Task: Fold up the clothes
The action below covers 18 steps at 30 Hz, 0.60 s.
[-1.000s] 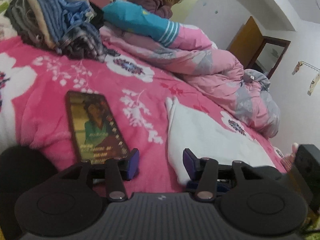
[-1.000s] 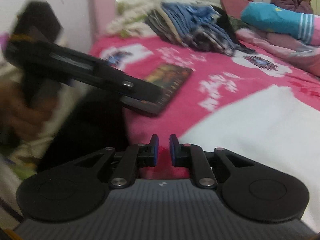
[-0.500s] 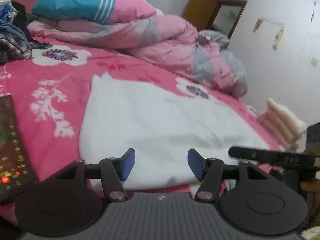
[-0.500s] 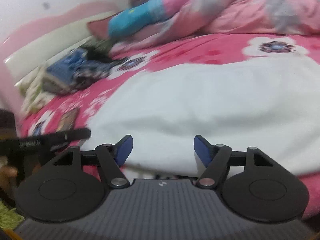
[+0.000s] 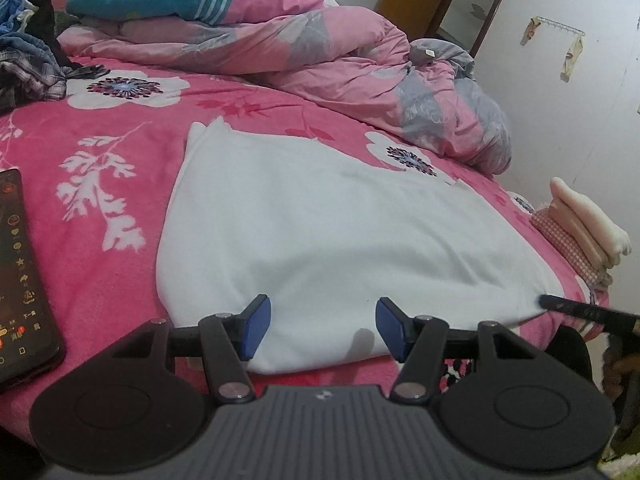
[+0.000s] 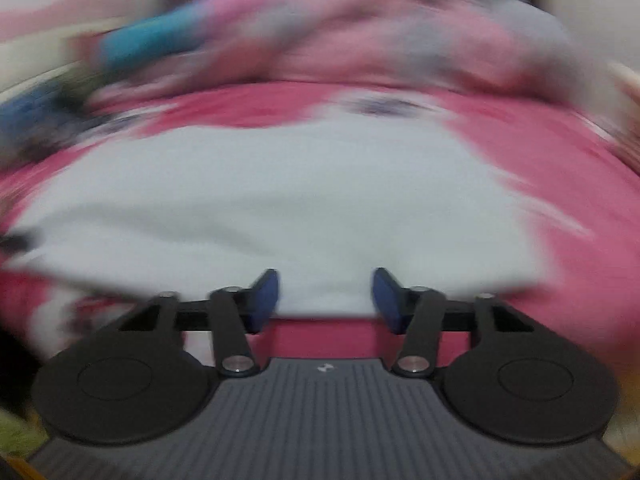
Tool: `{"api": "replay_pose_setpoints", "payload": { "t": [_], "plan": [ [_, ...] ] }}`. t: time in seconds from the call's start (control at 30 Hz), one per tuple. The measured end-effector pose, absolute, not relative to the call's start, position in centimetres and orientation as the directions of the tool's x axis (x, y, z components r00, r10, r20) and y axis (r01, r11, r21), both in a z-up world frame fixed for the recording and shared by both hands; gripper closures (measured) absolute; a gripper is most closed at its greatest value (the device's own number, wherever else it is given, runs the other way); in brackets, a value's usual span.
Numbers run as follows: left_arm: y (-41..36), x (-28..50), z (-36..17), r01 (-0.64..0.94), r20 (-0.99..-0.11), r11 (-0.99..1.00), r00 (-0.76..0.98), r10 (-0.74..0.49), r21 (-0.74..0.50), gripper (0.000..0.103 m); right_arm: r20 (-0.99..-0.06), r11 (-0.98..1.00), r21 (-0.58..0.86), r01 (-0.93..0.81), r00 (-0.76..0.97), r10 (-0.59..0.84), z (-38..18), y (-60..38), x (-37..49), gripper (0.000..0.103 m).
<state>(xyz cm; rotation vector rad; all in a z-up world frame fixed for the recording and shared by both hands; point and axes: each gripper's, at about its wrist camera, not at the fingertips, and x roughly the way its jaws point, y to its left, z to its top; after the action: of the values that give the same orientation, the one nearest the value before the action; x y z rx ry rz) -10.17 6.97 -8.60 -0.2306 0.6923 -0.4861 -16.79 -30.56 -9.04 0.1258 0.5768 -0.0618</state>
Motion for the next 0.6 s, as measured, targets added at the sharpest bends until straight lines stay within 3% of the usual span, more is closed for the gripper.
{"api": "replay_pose_setpoints", "payload": {
  "t": [0.03, 0.07, 0.13, 0.27, 0.33, 0.43, 0.5, 0.6],
  "plan": [
    [6.9, -10.2, -8.6, 0.350, -0.557, 0.867, 0.665, -0.497, -0.355, 0.043, -0.552, 0.981, 0.126, 0.150, 0.832, -0.057, -8.8, -32.4, -17.1, 0.091],
    [6.8, -10.2, -8.5, 0.348, -0.560, 0.870, 0.666, -0.492, -0.351, 0.043, -0.557, 0.967, 0.151, 0.207, 0.825, -0.090, -8.6, -34.3, -17.5, 0.095],
    [6.6, -10.2, -8.4, 0.344, -0.566, 0.875, 0.667, -0.484, -0.341, 0.043, -0.537, 0.969, 0.153, 0.194, 0.839, -0.084, -8.1, -34.8, -17.2, 0.091],
    [6.2, -10.3, -8.3, 0.338, -0.577, 0.884, 0.670, -0.466, -0.322, 0.043, -0.526, 0.997, 0.060, 0.044, 0.851, -0.006, -8.2, -32.7, -15.6, 0.094],
    [6.0, -10.3, -8.3, 0.344, -0.579, 0.887, 0.672, -0.462, -0.309, 0.043, -0.564, 0.995, -0.016, 0.094, 0.821, -0.086, -9.1, -34.1, -15.1, 0.096],
    [5.9, -10.3, -8.3, 0.355, -0.583, 0.886, 0.668, -0.463, -0.297, 0.042, -0.551, 0.963, 0.123, 0.239, 0.824, -0.134, -8.5, -40.1, -16.5, 0.102],
    [5.9, -10.3, -8.3, 0.355, -0.584, 0.887, 0.668, -0.462, -0.296, 0.042, -0.540, 0.950, 0.047, 0.310, 0.808, -0.236, -7.5, -40.7, -16.4, 0.098],
    [5.6, -10.3, -8.3, 0.350, -0.585, 0.891, 0.672, -0.454, -0.289, 0.042, -0.479, 0.970, 0.167, 0.178, 0.874, -0.078, -6.4, -39.5, -15.5, 0.098]
  ]
}}
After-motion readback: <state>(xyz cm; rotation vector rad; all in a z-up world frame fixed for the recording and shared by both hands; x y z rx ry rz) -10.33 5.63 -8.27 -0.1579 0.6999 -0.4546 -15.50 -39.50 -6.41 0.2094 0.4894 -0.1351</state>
